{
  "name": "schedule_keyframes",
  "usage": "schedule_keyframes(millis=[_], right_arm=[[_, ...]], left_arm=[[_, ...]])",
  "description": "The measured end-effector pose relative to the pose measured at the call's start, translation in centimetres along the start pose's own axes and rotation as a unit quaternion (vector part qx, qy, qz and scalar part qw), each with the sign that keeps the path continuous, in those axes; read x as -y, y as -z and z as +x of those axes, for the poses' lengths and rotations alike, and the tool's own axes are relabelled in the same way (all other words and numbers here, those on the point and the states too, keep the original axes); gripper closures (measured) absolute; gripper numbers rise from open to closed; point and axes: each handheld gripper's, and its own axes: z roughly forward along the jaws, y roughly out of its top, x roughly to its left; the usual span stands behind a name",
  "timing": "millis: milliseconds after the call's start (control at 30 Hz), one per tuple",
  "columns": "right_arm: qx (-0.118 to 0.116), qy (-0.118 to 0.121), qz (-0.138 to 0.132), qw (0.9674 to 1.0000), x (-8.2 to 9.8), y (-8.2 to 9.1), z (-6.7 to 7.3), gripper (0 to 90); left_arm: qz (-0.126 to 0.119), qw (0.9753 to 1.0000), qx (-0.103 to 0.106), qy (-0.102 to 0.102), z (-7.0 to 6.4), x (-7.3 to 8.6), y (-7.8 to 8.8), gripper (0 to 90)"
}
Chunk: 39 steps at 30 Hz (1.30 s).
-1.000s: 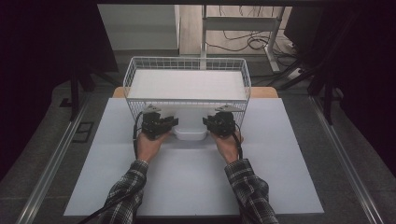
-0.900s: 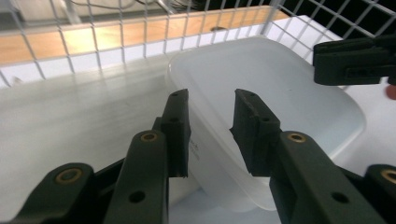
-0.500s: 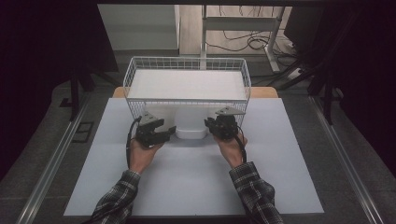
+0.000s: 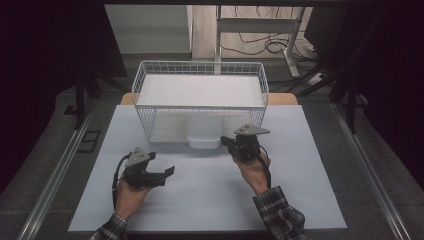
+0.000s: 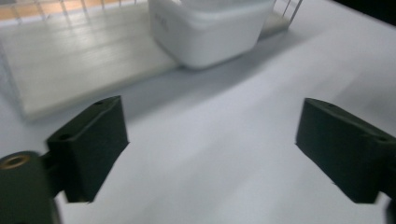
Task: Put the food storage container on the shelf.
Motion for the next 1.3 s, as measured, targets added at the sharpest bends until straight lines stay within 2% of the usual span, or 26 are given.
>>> schedule_keyframes(millis=[33, 133, 300, 333, 400, 567, 733, 833, 967, 1033, 1300], right_arm=[[-0.004, 0.004, 0.002, 1.0, 0.1, 0.2, 0.3, 88.7], [-0.021, 0.005, 0.003, 0.9998, 0.5, 0.5, 0.9, 88.8], [-0.027, 0.02, 0.018, 0.9993, 1.3, -0.2, 1.9, 88.7], [-0.027, 0.02, 0.018, 0.9993, 1.3, -0.2, 1.9, 88.7], [-0.033, 0.023, 0.027, 0.9988, 1.7, -0.8, 2.3, 88.7], [-0.037, 0.02, 0.033, 0.9986, 2.0, -1.4, 2.4, 88.8], [-0.04, 0.018, 0.038, 0.9983, 1.9, -3.0, 2.6, 88.9], [-0.033, 0.037, 0.053, 0.9974, 1.8, -4.9, 2.8, 88.9], [-0.025, 0.033, 0.059, 0.9974, 1.8, -6.1, 2.8, 88.9], [-0.02, 0.023, 0.059, 0.9978, 1.8, -6.8, 2.5, 88.9], [-0.006, 0.024, 0.065, 0.9976, 1.3, -8.0, 2.0, 88.9]], left_arm=[[0.0, 1.0, 0.0, 0.0, 0.0, 0.0, 0.0, 6.4], [-0.005, 1.0, -0.004, -0.001, -0.9, 1.4, 1.5, 3.9], [0.007, 0.999, -0.021, -0.038, -2.0, 2.7, 2.7, 1.1], [0.007, 0.999, -0.021, -0.038, -2.0, 2.7, 2.7, 0.8], [0.0, 0.9985, -0.026, -0.049, -2.4, 3.3, 3.6, 0.3], [-0.005, 0.9983, -0.026, -0.051, -2.8, 4.2, 4.8, 0.0], [-0.012, 0.9974, -0.03, -0.064, -3.4, 4.8, 5.9, 0.0], [-0.013, 0.9972, -0.029, -0.067, -3.5, 5.0, 6.2, 0.0], [-0.012, 0.997, -0.026, -0.072, -3.7, 5.4, 6.6, 0.0], [-0.015, 0.9973, -0.021, -0.068, -3.6, 5.5, 6.7, 0.0], [-0.012, 0.9976, -0.017, -0.066, -3.4, 5.6, 6.5, 0.0]])
